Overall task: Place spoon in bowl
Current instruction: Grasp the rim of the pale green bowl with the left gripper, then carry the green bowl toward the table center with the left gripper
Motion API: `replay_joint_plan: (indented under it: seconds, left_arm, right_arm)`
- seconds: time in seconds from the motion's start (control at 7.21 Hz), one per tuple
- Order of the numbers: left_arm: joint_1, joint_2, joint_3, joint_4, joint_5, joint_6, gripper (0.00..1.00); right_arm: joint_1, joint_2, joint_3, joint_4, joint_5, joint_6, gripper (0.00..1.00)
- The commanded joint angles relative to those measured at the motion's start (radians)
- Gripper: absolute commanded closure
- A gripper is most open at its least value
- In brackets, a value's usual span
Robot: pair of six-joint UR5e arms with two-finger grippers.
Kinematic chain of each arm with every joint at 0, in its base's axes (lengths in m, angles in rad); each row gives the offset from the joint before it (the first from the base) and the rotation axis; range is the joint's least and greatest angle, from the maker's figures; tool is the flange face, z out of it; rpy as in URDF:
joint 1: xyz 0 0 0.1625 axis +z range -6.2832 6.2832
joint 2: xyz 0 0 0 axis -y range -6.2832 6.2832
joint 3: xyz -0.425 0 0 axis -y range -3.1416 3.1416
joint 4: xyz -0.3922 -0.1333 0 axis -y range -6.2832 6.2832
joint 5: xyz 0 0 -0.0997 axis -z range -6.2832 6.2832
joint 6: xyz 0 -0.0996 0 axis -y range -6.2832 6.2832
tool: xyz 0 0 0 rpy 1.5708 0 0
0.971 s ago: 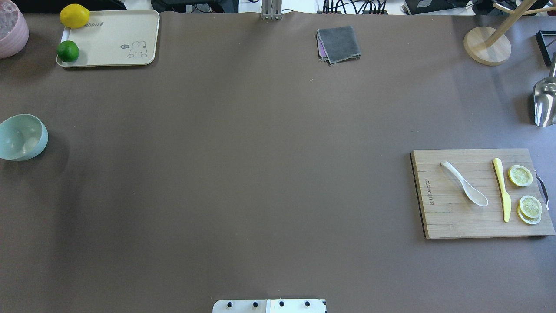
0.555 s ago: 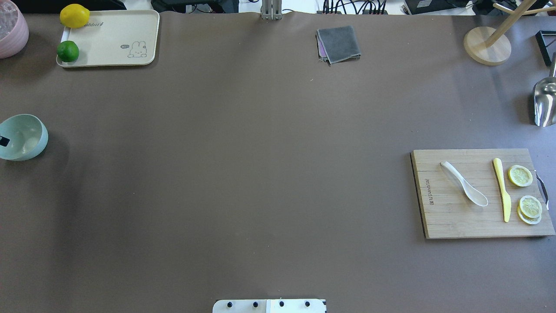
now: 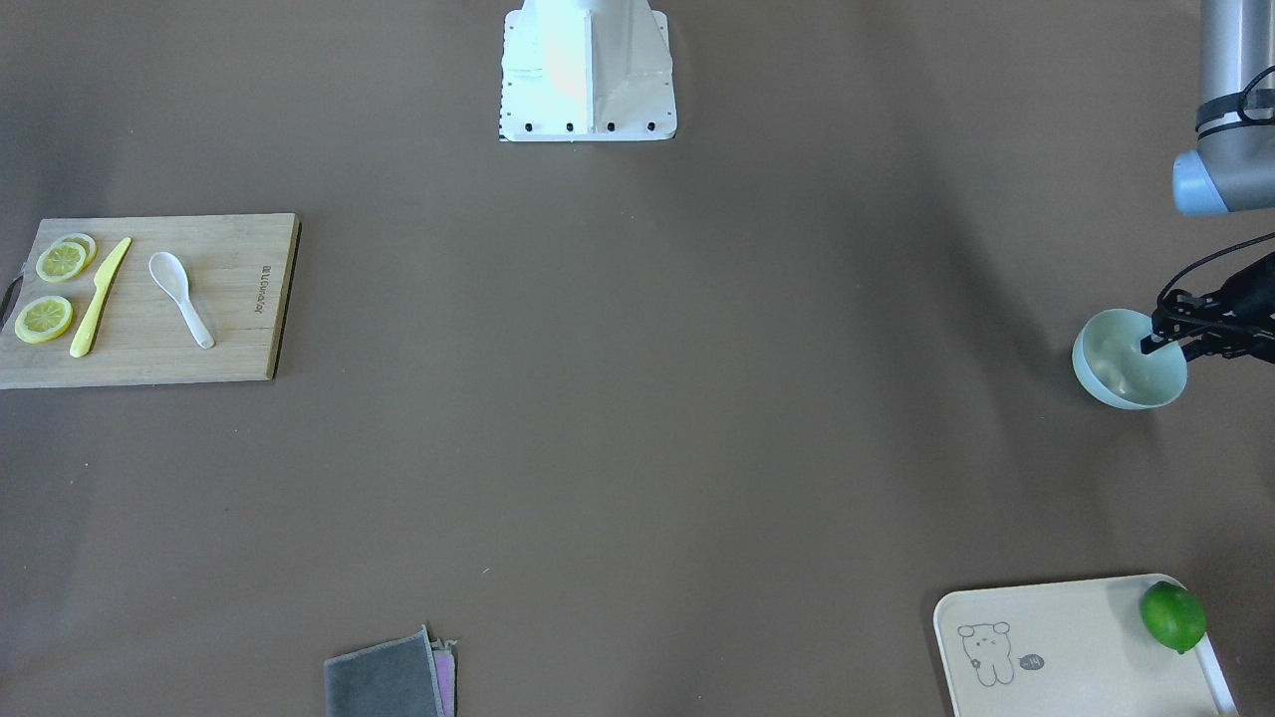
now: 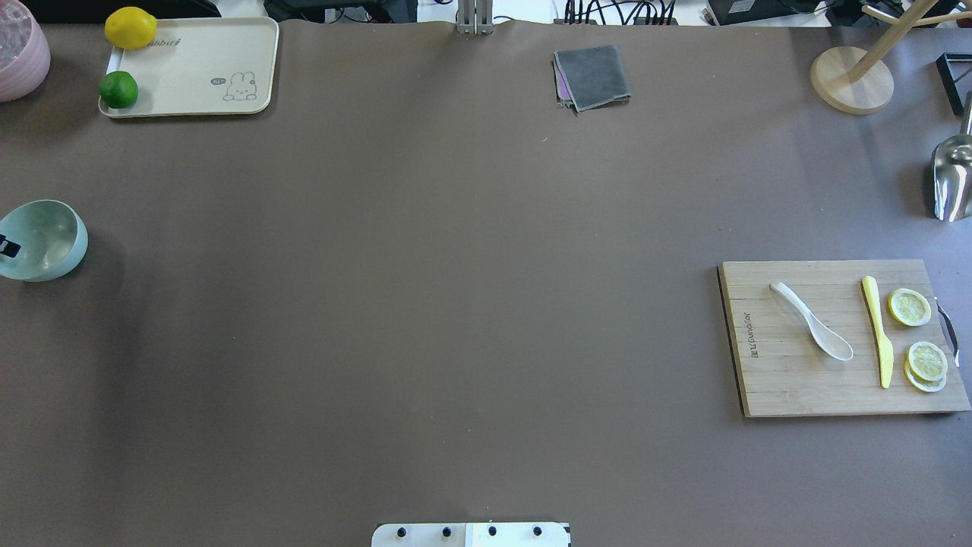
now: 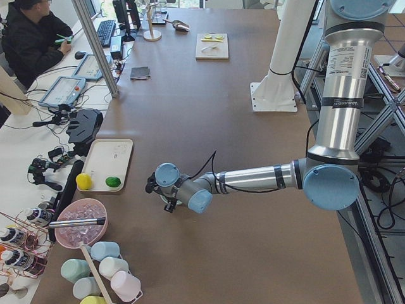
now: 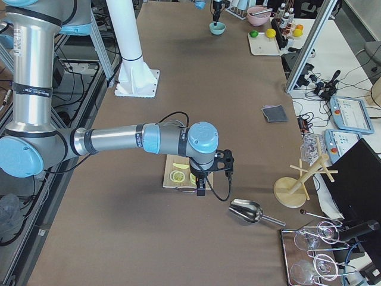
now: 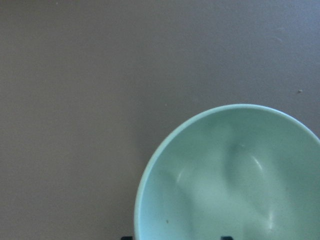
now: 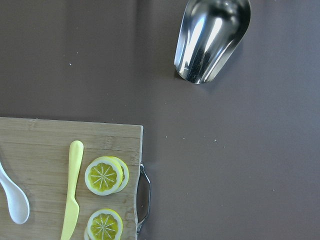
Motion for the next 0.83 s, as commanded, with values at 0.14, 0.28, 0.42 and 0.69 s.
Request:
replay_joint_plan:
  seconds: [0.14, 0.28, 0.42, 0.69]
  left_arm:
    - [-0.001, -0.001, -0.049, -0.022, -0.017, -0.034, 1.0]
    - [-0.003, -0.03, -0.096, -0.017, -0.046, -0.197, 1.0]
    - [-0.001, -0.088, -0.141, -0.017, -0.07, -0.363, 1.0]
    - [0.095, -0.221, -0.21, -0.02, -0.057, -0.636, 1.0]
  right_arm:
    - [0.0, -0.001, -0.001, 0.005, 0.002, 0.002, 0.0]
    - [0.0, 0.011, 0.002, 0.005, 0.007, 0.01, 0.0]
    - [0.0, 0.039, 0.004, 0.003, 0.016, 0.016, 0.0]
    - [0.0, 0.089, -0.017, -0.006, 0.034, 0.021, 0.0]
